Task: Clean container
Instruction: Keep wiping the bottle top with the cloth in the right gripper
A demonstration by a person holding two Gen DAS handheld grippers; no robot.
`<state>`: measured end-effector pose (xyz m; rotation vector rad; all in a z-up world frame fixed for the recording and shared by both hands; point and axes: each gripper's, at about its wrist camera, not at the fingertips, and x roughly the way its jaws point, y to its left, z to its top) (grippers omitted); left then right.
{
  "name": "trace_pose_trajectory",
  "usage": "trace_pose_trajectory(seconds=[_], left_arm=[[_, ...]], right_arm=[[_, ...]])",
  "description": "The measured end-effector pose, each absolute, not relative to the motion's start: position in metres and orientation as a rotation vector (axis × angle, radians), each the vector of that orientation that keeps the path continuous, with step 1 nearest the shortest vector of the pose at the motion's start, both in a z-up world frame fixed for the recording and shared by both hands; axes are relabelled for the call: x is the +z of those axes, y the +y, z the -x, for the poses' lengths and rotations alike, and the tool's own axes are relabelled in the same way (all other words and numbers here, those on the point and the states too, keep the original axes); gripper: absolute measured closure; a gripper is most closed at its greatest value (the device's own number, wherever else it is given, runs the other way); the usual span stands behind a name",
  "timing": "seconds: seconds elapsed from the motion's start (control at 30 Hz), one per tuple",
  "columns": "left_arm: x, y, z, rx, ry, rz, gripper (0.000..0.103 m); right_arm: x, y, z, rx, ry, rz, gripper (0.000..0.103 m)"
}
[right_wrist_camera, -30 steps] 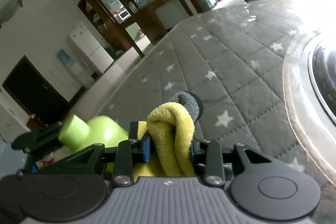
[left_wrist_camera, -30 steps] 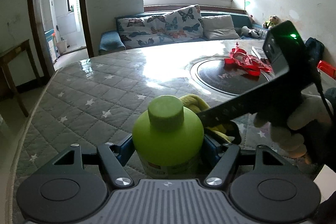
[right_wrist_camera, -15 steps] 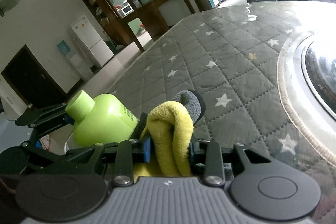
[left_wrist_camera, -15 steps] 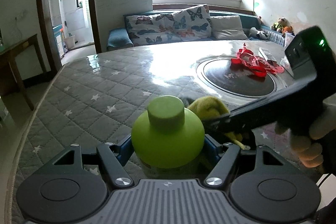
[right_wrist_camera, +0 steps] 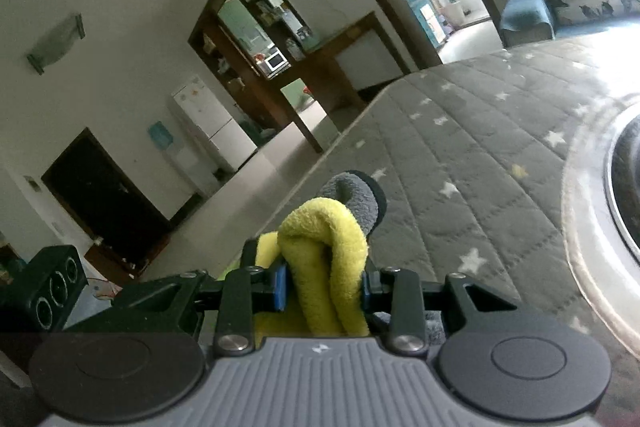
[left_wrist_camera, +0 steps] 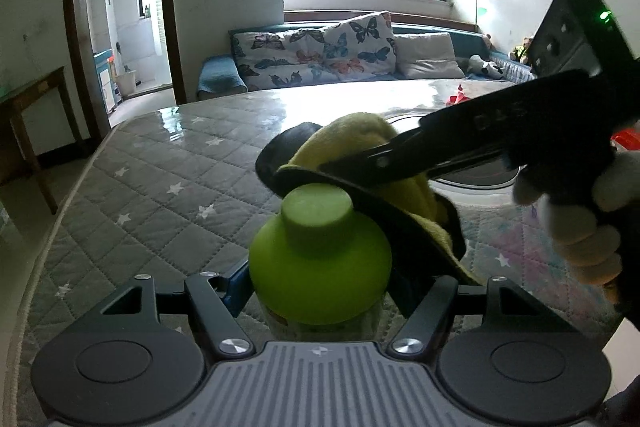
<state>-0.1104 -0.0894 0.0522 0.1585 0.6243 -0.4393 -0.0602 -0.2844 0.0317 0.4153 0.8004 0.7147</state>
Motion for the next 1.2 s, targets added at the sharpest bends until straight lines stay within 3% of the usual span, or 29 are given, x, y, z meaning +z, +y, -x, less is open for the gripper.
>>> trace_pose_trajectory(seconds=[0.47,1.2], left_arm=[[0.052,-0.1,0.106,-0.485,0.567,-0.193,0.032],[0.046,-0.136,0.086,-0.678,0.532,-0.195,0.032]], right_arm=[[0.021,-0.292,0.036,0.716,0.819,-0.49,0.07],[0.023,-0.354,0.043,0.552,0.697,-0.548,0.073]])
